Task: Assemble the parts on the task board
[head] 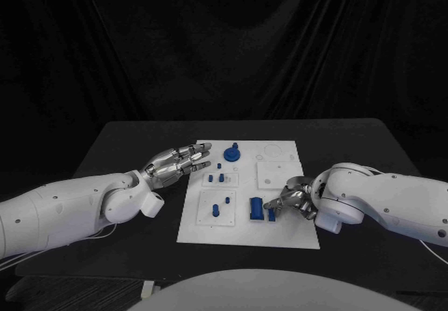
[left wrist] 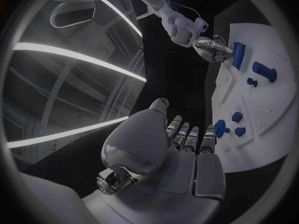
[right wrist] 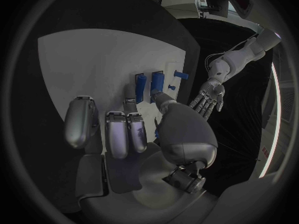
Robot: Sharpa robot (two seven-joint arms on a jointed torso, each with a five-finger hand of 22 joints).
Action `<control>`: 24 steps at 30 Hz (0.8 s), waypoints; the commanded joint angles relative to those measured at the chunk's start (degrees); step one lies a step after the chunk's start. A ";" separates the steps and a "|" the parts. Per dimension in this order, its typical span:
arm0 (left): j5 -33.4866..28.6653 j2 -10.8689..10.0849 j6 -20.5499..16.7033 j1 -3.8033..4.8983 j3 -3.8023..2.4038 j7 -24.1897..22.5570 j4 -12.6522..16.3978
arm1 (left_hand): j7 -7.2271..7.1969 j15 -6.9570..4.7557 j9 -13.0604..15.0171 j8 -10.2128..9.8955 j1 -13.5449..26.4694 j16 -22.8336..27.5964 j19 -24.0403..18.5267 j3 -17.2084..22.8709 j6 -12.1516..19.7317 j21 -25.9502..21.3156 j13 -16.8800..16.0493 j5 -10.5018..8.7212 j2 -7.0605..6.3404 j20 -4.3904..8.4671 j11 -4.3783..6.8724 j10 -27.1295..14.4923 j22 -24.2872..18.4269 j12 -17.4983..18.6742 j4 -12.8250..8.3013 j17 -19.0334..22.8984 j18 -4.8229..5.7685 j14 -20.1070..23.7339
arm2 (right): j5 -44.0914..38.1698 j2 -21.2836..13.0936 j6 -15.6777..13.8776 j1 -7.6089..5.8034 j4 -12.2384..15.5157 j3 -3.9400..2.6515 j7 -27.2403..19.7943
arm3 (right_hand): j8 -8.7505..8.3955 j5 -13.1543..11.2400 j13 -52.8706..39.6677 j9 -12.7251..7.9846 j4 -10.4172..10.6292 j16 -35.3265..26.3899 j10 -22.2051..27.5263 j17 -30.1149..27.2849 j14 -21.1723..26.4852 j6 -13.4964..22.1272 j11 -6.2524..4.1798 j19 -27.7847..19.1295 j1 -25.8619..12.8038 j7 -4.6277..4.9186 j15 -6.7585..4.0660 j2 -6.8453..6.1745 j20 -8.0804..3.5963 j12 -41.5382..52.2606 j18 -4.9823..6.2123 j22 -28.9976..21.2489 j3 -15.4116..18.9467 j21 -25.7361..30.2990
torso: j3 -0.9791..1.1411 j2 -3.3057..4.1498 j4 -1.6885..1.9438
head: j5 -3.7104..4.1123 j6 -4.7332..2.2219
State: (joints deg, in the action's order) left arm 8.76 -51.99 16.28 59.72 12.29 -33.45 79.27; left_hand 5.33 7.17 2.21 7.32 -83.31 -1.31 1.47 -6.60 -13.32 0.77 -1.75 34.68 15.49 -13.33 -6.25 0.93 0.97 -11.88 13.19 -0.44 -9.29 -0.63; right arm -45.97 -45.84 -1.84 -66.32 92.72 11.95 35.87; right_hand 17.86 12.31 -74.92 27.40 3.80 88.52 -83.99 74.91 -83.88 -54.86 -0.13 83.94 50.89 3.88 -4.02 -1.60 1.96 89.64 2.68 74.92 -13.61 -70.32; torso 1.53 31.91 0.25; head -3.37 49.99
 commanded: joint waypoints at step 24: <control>-0.34 -0.38 0.27 -0.33 -0.05 -1.38 0.25 | 0.27 0.29 0.08 0.27 -0.72 -0.42 -0.06 0.46 -0.11 0.29 0.03 0.57 -0.25 -0.43 0.29 0.14 0.03 -0.43 -0.39 -0.11 -0.93 -0.03 | -16.75 -9.38 -8.81 -2.63 10.86 -0.03 -12.24 | 7.89 2.28 -15.08 4.40 -0.89 0.24 -6.01 10.84 -5.33 -0.04 -1.50 2.71 16.03 -1.45 -1.14 0.99 -0.79 0.36 0.94 10.22 12.25 -0.83 | 0.00 -0.12 -0.07 | -0.64 0.01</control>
State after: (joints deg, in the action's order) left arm 8.76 -52.46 16.30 59.49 12.30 -33.60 79.38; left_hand 5.33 7.17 2.20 7.32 -83.54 -1.53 1.47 -6.28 -13.32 0.77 -1.75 34.90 15.26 -13.33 -6.25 0.93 0.97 -12.15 12.87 -0.48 -9.30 -0.63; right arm -52.10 -55.07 -8.41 -69.50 103.00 11.88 27.65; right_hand 25.21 15.28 -74.91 31.47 2.96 88.52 -84.01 74.91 -84.07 -54.97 -1.22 83.94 66.49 2.53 -4.89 -0.51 1.53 89.64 3.58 74.91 -1.77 -70.96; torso 1.54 31.82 0.21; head -4.06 49.99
